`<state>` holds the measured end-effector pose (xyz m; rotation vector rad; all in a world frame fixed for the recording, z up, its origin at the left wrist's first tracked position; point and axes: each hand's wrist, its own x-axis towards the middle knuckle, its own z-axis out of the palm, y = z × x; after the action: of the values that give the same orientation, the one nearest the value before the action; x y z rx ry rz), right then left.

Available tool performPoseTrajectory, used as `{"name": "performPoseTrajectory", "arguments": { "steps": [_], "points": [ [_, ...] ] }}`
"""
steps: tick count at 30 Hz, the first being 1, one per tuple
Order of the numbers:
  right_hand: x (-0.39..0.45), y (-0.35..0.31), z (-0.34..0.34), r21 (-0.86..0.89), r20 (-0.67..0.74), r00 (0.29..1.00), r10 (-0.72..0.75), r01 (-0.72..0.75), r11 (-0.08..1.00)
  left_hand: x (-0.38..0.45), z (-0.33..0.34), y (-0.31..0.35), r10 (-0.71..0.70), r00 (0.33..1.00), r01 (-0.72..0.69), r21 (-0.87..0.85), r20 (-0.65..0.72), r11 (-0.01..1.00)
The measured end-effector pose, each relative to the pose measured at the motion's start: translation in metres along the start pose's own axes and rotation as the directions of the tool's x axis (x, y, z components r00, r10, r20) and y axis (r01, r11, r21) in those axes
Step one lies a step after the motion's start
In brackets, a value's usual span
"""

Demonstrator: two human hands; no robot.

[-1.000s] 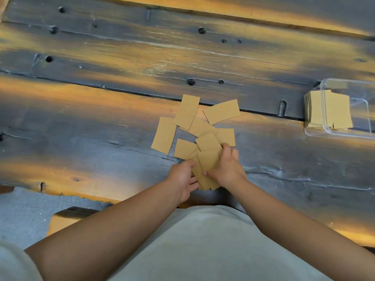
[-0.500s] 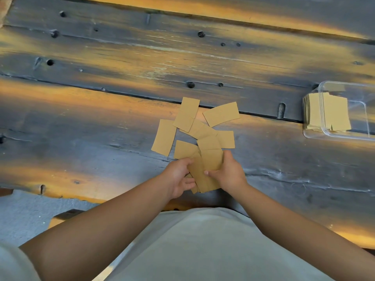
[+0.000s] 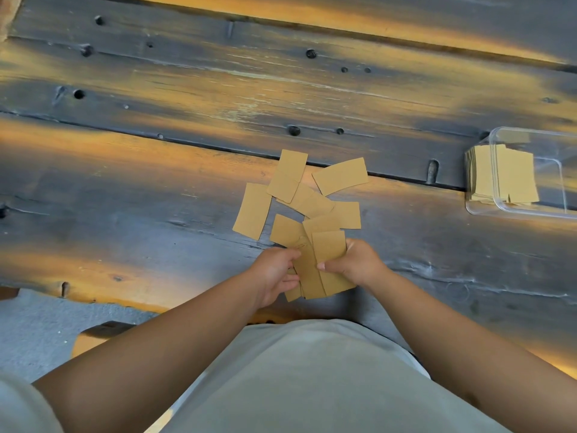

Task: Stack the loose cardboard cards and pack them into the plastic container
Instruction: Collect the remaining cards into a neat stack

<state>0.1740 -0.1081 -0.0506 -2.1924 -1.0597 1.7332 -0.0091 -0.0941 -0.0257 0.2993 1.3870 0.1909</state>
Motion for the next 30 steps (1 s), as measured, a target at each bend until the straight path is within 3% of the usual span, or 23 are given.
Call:
{"name": "performPoseTrajectory", "arguments": {
  "steps": [3, 9, 12, 18, 23, 27, 30],
  "points": [
    [0.001, -0.006, -0.001, -0.104, -0.010, 0.998, -0.056, 0.054, 0.993, 0.000, -0.002, -0.002, 0.008, 1.000, -0.008, -0.021, 0.009, 1.000],
    [-0.005, -0.001, 0.013, 0.205, -0.053, 0.995, -0.087, 0.096, 0.974, 0.001, -0.001, -0.009, 0.061, 0.998, -0.062, 0.061, 0.017, 0.996],
    [-0.005, 0.003, 0.012, 0.179, -0.113, 0.992, -0.059, 0.078, 0.981, 0.001, -0.002, -0.011, 0.081, 0.996, -0.085, 0.095, 0.042, 0.992],
    [-0.008, 0.002, 0.006, 0.368, 0.055, 0.998, -0.044, 0.021, 0.929, 0.001, -0.005, -0.013, 0.085, 0.990, -0.091, 0.043, 0.109, 0.995],
    [-0.002, -0.006, 0.013, 0.195, 0.043, 0.994, -0.104, 0.093, 0.976, 0.001, -0.005, -0.012, 0.079, 0.985, -0.076, -0.029, 0.155, 0.997],
    [0.002, -0.008, 0.009, -0.048, -0.131, 0.983, -0.127, 0.122, 0.991, 0.002, -0.006, -0.011, 0.073, 0.993, -0.072, -0.014, 0.091, 0.997],
    [0.004, 0.000, 0.008, -0.040, -0.152, 0.984, -0.089, 0.084, 0.996, 0.003, -0.005, -0.014, 0.077, 0.993, -0.075, -0.019, 0.091, 0.997]
  ]
}}
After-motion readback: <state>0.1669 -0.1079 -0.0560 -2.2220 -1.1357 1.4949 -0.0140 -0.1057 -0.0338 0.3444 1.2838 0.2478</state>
